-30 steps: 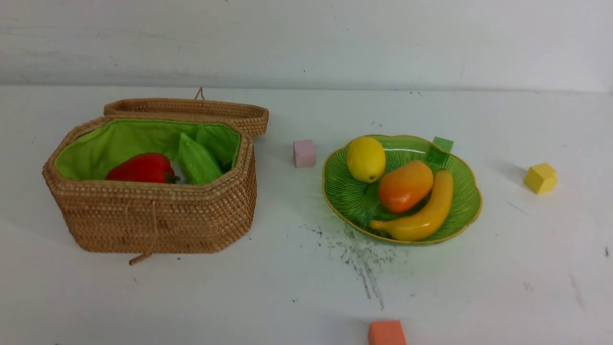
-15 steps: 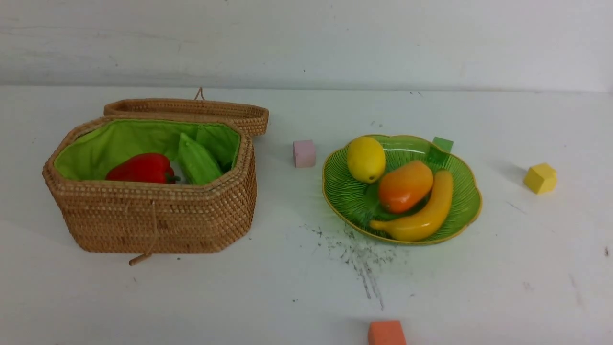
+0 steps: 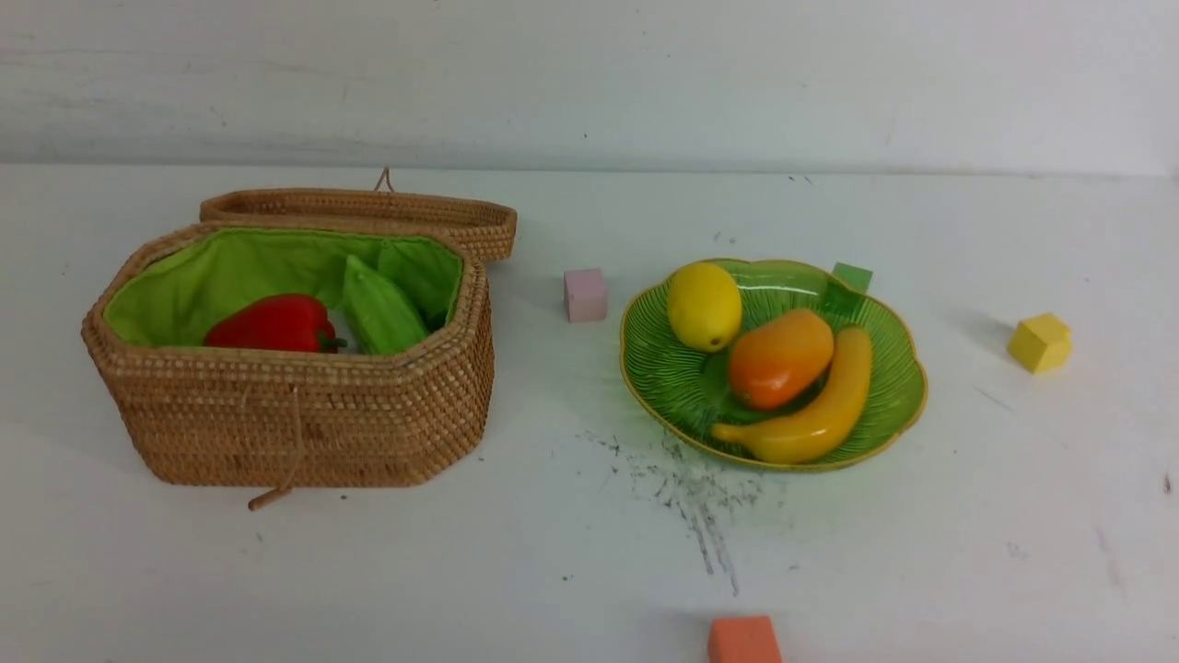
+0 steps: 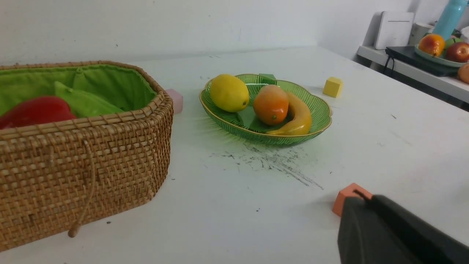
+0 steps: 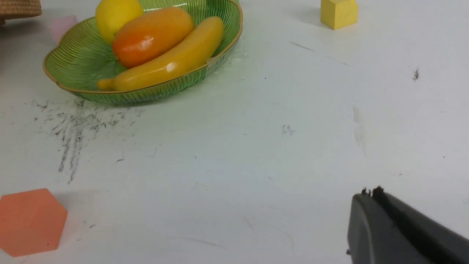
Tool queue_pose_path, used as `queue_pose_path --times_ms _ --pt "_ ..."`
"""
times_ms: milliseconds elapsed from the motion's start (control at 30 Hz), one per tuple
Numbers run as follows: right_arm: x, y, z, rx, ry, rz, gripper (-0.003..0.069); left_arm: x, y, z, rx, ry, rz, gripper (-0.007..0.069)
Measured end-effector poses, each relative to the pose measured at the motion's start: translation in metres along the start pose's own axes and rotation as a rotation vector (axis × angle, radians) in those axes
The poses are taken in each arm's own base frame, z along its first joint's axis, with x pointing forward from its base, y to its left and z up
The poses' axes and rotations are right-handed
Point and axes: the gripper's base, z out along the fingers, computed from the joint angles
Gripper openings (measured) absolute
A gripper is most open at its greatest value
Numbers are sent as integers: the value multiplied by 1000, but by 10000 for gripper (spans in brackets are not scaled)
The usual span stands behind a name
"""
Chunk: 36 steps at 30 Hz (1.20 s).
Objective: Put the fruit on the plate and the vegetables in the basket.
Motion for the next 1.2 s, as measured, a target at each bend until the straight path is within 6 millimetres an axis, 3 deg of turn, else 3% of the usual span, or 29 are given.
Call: queue_pose_path --times_ms 800,900,1033,1200 --pt "0 0 0 0 0 0 2 -2 1 0 -18 -18 3 29" --pt "0 0 0 0 0 0 3 -1 4 0 -74 -39 -1 27" --pt "0 0 0 -1 -1 1 6 9 16 0 -276 -131 -62 -13" --pt "0 0 0 -1 -2 2 11 38 32 7 -434 -101 -103 -13"
